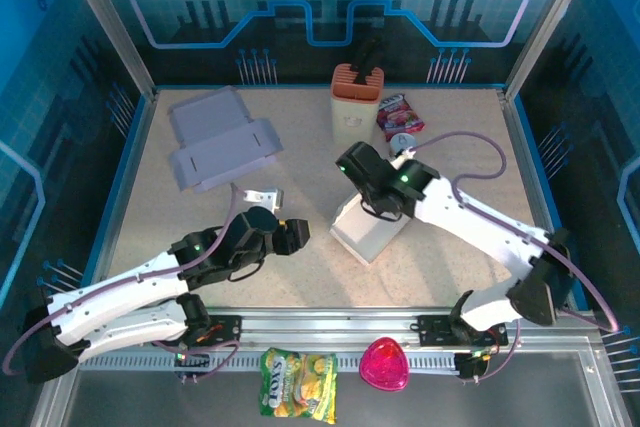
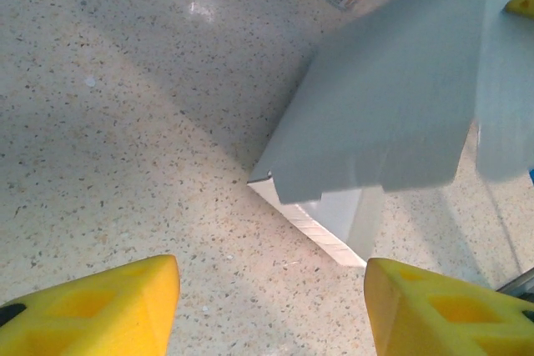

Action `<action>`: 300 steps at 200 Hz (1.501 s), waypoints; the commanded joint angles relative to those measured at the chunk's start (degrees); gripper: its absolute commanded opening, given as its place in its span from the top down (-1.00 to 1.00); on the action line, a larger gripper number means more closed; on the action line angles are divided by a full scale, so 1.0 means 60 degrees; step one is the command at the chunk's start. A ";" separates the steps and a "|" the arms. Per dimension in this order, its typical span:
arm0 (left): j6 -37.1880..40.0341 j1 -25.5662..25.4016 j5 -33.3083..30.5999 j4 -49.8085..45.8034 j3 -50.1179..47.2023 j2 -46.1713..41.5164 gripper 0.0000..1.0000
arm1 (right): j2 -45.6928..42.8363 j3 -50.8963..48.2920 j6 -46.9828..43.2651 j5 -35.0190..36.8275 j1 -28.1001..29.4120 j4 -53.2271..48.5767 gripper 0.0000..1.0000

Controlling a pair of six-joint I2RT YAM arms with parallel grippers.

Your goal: Fold the paper box

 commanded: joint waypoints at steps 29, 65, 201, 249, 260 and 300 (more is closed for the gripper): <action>0.0441 -0.0032 0.0396 -0.0076 -0.0227 0.0440 -0.21 | 0.1228 0.1213 0.4508 0.0589 -0.0027 -0.2612 1.00; 0.0897 -0.0032 0.0502 0.0112 -0.0244 0.0814 -0.23 | 0.1309 0.1183 0.3949 0.0443 -0.0084 -0.2250 0.56; 0.2392 -0.0764 0.0426 0.0663 0.1399 0.3000 -0.29 | -0.3532 -0.2525 -1.0622 -0.5859 -0.4525 0.4001 -0.03; 0.2640 -0.0757 -0.0199 0.0126 0.2411 0.4151 -0.16 | -0.4070 -0.2869 -1.2094 -0.8116 -0.5924 0.3208 -0.10; 0.2716 -0.0765 -0.0286 0.0050 0.2600 0.4367 -0.12 | -0.4170 -0.2992 -1.2165 -0.8322 -0.6031 0.3185 -0.10; 0.2856 -0.0765 -0.0498 -0.0242 0.3074 0.4933 0.18 | -0.4467 -0.3417 -1.2155 -0.8614 -0.6093 0.3331 -0.09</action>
